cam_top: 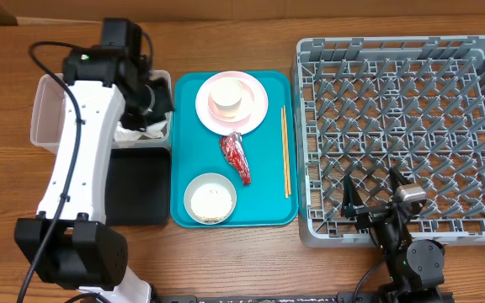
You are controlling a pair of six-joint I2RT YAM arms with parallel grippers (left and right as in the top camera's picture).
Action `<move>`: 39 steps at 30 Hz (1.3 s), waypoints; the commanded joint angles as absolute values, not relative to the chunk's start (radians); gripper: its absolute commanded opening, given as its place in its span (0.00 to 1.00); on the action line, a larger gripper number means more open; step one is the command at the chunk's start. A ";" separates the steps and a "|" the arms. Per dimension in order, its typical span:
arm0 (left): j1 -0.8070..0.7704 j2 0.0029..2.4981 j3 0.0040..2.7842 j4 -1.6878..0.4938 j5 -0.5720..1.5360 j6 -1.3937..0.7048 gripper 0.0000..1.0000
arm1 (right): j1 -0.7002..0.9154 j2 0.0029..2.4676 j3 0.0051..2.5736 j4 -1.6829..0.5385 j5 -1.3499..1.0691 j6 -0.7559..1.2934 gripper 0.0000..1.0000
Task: Sort waste into correct bins and load items into the dishwasher
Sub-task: 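Move the left gripper to the red wrapper and grasp it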
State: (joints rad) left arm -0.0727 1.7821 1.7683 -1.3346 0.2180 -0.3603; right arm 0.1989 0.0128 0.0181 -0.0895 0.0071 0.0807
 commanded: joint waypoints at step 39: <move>-0.579 1.795 1.174 -0.690 -0.063 -0.704 0.49 | 0.202 0.004 0.008 -0.084 0.009 0.078 1.00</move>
State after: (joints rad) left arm -0.5762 1.7863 1.2015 -0.7113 -0.0395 -0.6827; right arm 0.1989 0.0128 0.0181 -0.0898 0.0071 0.0807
